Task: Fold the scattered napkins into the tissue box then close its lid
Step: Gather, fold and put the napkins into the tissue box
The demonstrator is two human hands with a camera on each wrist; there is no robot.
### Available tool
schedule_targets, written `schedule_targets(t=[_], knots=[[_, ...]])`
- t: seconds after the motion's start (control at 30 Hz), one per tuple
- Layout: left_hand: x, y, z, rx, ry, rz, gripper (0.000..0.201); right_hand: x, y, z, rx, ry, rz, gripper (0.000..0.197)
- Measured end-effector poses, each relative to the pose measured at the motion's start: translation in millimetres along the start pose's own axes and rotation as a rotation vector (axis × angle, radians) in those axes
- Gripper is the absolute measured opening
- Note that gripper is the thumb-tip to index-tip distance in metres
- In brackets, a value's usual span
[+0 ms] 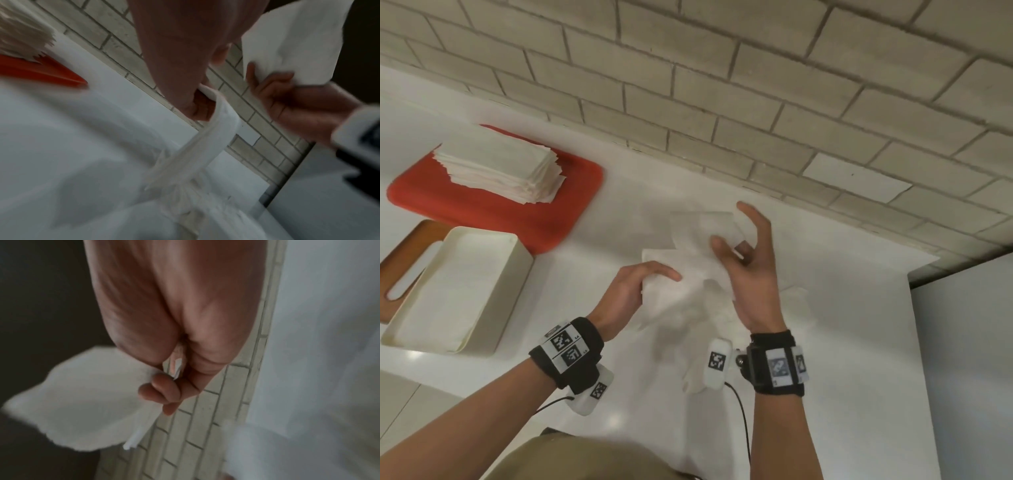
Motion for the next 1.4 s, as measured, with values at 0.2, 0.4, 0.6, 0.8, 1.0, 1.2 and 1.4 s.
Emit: schedule_targets(t=[0.2,0.4,0.6,0.8,1.0,1.2,1.4], knots=[[-14,-13,0,0.041,-0.012,-0.064,0.047,-51,16,-36,-0.011,-0.185,-0.174,0.094],[-7,-8,5,-0.166,-0.103,0.099,0.014,-61,38,-55,-0.233,-0.241,-0.238,0.074],[12,-5,8,-0.276,0.007,0.214,0.022,-42,27,-16,-0.258,-0.03,-0.589,0.053],[25,-10,-1,-0.057,0.276,0.156,0.099,3,-19,8,-0.103,0.049,-0.275,0.021],[-13,-20,-18,0.103,0.226,-0.402,0.093,-16,-5,-43,-0.003,0.003,-0.152,0.037],[-2,-16,-3,-0.102,0.045,-0.242,0.037,-60,17,-81,-0.066,-0.152,-0.29,0.027],[7,1,-1,-0.311,-0.09,0.111,0.024,-73,27,-50,0.106,-0.096,-0.504,0.016]])
Point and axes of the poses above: each hand's wrist, its own z-axis towards the middle knuckle, its own y-axis out of the back of the hand, x = y × z, the point moved 3 cm from there along z, towards the middle knuckle, and after that the axes turned 10 degrees about z, right-handed, at the moved point
